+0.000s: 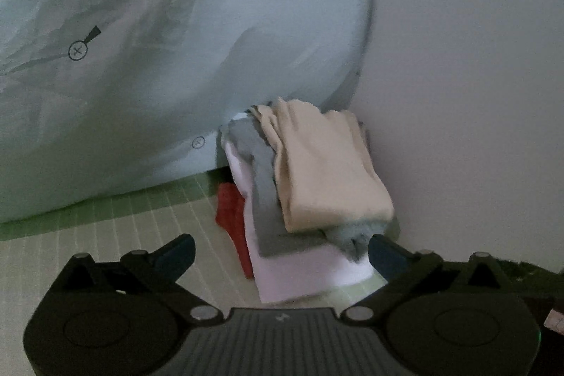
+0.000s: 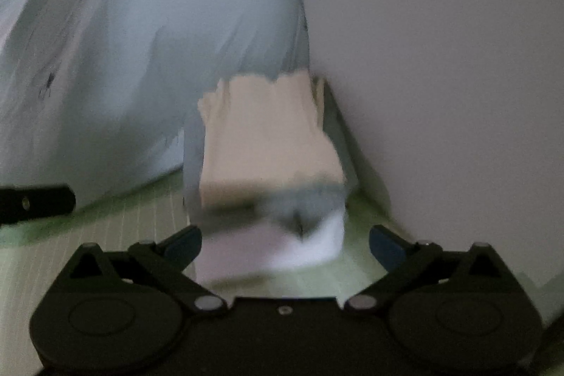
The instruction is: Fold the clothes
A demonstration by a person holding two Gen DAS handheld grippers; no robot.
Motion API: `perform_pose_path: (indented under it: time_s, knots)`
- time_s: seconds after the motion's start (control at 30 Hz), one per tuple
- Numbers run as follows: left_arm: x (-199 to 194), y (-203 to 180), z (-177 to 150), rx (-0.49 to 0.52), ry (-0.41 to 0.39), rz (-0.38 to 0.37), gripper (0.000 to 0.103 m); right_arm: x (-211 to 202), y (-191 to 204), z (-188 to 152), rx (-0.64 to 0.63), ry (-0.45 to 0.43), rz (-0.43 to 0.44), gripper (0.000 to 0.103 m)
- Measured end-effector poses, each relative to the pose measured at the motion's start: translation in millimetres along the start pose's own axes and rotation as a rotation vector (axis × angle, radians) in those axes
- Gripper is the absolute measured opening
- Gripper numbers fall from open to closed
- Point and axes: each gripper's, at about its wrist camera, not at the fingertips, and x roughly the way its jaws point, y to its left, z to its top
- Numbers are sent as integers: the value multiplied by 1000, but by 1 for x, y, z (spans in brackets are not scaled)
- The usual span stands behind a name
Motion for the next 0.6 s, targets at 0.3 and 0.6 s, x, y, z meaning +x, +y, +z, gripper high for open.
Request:
perform_pose_path:
  time_s: [0.3, 0.6]
  knots:
    - [-33, -6, -46, 37, 61, 32, 103, -45, 12, -58, -8, 55, -26, 102]
    - [-51, -3, -67, 67, 65, 24, 103, -66, 15, -72, -8, 65, -44, 102]
